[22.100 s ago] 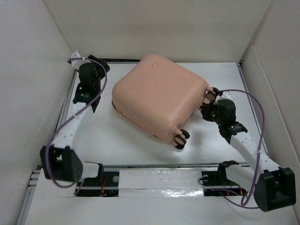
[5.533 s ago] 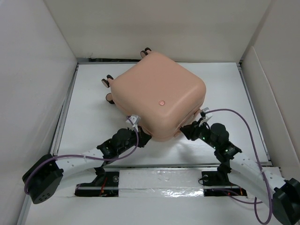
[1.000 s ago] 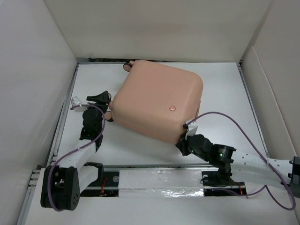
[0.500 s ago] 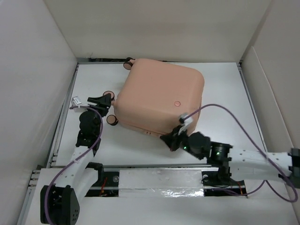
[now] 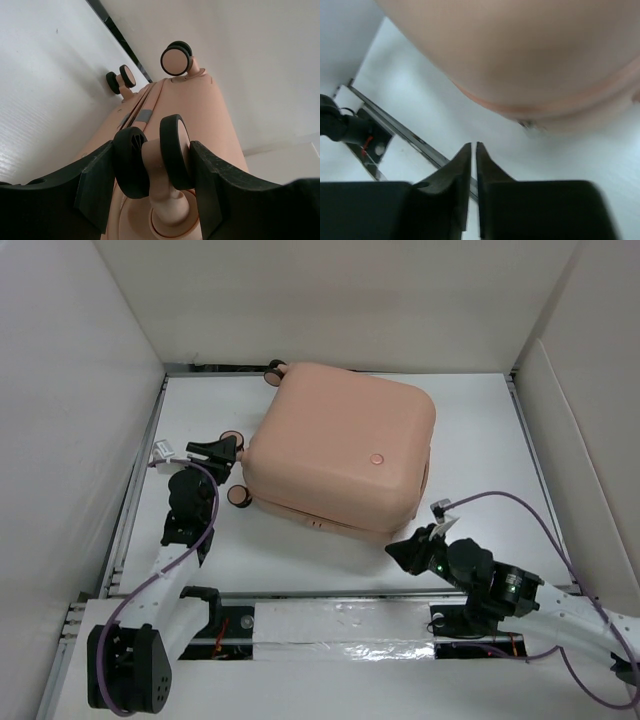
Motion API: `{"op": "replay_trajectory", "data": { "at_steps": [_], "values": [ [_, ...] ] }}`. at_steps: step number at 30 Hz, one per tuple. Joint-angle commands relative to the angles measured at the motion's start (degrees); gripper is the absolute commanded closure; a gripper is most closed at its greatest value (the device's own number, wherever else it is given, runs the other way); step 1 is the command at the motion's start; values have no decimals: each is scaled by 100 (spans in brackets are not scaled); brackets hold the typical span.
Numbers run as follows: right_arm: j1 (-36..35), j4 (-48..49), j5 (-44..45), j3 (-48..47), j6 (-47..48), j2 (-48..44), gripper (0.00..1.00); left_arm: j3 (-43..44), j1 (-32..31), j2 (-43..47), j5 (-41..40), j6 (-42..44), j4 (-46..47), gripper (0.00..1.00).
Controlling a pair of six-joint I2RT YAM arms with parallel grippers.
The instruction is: Pack the luggage
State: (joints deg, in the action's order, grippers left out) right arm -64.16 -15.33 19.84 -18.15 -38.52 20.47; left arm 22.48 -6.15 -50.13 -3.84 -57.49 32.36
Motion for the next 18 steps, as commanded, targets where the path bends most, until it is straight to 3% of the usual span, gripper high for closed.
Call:
{"op": "replay_trajectory", "data": {
  "at_steps": [1, 4, 6, 11, 18],
  "values": [
    [-26, -269, 196, 198, -560, -394, 69, 178, -61, 3, 507, 256, 904, 100],
    [-26, -111, 564, 207, -560, -150, 52, 187, -61, -32, 603, 230, 956, 100],
    [-26, 144, 844, 84, -437, 192, 47, 169, -61, -23, 630, 212, 956, 100],
    [-26, 373, 1399, -381, -314, 1694, 48, 46, -61, 82, 638, 204, 922, 100],
    [-26, 1313, 2033, -373, 81, 2119, 54, -279, -61, 117, 665, 204, 948, 100]
  ]
}}
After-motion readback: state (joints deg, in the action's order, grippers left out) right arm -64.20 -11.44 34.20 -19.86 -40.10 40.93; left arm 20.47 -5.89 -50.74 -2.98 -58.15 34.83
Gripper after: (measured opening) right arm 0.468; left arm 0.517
